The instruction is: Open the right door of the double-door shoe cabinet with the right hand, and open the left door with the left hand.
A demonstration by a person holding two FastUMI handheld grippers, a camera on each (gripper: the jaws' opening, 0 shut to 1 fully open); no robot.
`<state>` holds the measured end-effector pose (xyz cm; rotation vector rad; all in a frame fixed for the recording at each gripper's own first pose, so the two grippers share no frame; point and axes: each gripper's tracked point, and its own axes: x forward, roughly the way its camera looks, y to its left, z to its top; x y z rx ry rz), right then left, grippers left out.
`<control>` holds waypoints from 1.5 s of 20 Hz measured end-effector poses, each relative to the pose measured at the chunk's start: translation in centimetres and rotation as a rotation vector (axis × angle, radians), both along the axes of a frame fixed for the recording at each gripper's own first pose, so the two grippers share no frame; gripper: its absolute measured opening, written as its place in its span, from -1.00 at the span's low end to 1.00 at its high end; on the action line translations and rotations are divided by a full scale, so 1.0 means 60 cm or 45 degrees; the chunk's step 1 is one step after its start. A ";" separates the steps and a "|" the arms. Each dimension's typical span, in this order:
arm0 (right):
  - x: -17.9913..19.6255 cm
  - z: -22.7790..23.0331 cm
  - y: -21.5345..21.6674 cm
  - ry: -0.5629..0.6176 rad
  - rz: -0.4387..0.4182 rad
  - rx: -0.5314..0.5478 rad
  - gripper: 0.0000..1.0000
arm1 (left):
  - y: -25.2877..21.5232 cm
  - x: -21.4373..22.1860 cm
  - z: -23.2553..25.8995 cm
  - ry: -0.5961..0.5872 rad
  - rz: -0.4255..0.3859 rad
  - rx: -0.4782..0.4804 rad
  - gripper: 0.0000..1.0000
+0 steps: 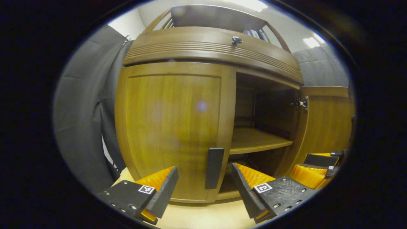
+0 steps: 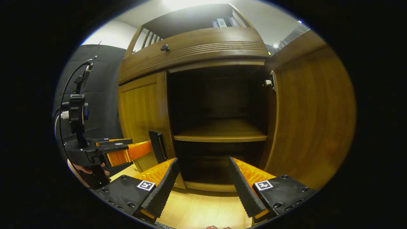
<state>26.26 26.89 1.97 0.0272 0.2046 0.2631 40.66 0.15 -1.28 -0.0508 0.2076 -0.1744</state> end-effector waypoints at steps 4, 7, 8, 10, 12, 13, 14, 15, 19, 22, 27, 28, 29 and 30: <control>0.028 0.000 -0.007 0.005 0.000 0.016 0.90 | -0.016 0.027 -0.001 -0.001 -0.017 0.005 0.97; 0.039 -0.006 -0.006 0.022 0.018 0.008 0.90 | -0.030 0.050 -0.011 0.001 -0.002 0.022 0.97; 0.041 -0.007 -0.004 0.024 0.024 0.006 0.90 | -0.033 0.053 -0.013 0.007 -0.002 0.020 0.97; 0.045 -0.005 -0.006 0.019 0.028 0.004 0.90 | -0.033 0.062 -0.023 0.019 -0.007 0.016 0.97; 0.049 -0.006 -0.009 0.019 0.026 0.000 0.90 | -0.036 0.072 -0.036 0.033 0.014 0.027 0.53; 0.050 -0.008 -0.012 0.023 0.023 -0.002 0.90 | -0.039 0.075 -0.044 0.048 0.010 0.016 0.53; 0.052 -0.010 -0.014 0.026 0.018 -0.004 0.90 | -0.046 0.079 -0.052 0.060 -0.006 -0.001 0.53; 0.055 -0.010 -0.017 0.029 0.013 -0.003 0.90 | -0.039 0.077 -0.054 0.061 0.027 -0.001 0.53; 0.060 -0.021 -0.021 0.059 0.004 0.000 0.90 | -0.047 0.082 -0.058 0.061 0.014 0.007 -0.19; 0.060 -0.030 -0.019 0.086 0.013 0.003 0.90 | -0.050 0.084 -0.060 0.046 0.028 0.098 -0.43; 0.059 -0.027 -0.019 0.085 0.017 0.000 0.96 | -0.061 0.080 -0.060 0.050 0.042 0.072 -0.73; 0.060 -0.027 -0.018 0.081 0.012 0.003 0.96 | -0.057 0.082 -0.065 0.060 0.035 0.074 -0.81; 0.059 -0.026 -0.019 0.075 0.008 0.007 0.90 | -0.056 0.082 -0.065 0.063 0.031 0.063 -0.81; 0.058 -0.025 -0.019 0.072 0.007 0.010 0.90 | -0.059 0.081 -0.065 0.069 0.026 0.057 -0.81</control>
